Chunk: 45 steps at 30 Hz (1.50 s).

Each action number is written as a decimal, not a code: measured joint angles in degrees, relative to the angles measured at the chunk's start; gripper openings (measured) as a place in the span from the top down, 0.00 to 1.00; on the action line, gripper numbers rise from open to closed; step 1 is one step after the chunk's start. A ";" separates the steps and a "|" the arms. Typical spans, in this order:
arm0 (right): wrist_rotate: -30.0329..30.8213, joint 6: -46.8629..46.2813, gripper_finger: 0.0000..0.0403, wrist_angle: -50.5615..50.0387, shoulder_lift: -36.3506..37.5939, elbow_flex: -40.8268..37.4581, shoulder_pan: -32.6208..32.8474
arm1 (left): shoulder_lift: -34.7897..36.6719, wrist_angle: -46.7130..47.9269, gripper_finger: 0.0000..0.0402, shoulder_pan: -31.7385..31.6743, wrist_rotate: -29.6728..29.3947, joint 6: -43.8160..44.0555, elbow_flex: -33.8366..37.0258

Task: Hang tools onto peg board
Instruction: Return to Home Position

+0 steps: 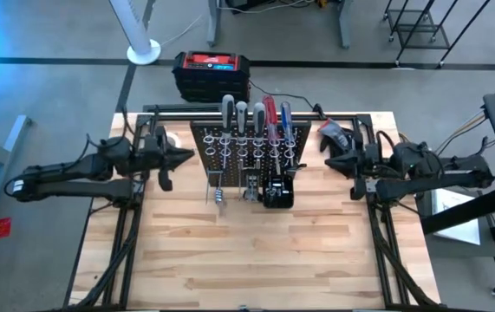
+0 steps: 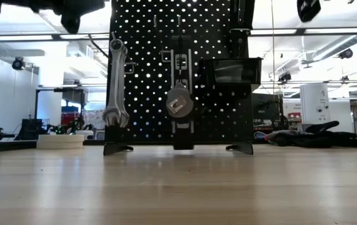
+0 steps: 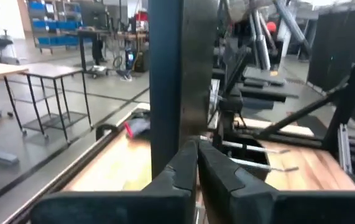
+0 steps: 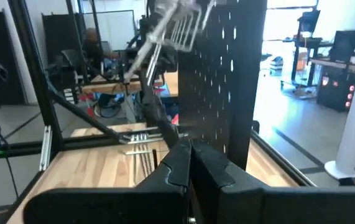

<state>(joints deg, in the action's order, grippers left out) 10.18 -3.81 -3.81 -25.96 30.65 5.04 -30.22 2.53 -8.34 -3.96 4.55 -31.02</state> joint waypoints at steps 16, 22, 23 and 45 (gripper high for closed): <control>-5.81 0.50 1.00 15.57 1.58 -15.72 0.00 | 4.49 -6.45 1.00 0.02 3.12 2.77 11.00; -5.75 0.41 1.00 19.90 1.56 -19.32 -0.02 | 6.34 -10.84 1.00 0.02 3.14 3.56 15.67; -5.75 0.11 1.00 20.97 1.56 -19.97 -0.02 | 6.51 -11.64 1.00 0.02 3.14 4.15 16.45; -5.69 -3.21 1.00 22.78 1.56 -25.36 -0.07 | 7.16 -22.68 1.00 0.00 3.14 6.72 27.14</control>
<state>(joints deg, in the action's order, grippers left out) 4.49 -7.02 18.97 -24.40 5.28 4.97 -23.07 -20.15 -8.34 -0.82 11.27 -3.87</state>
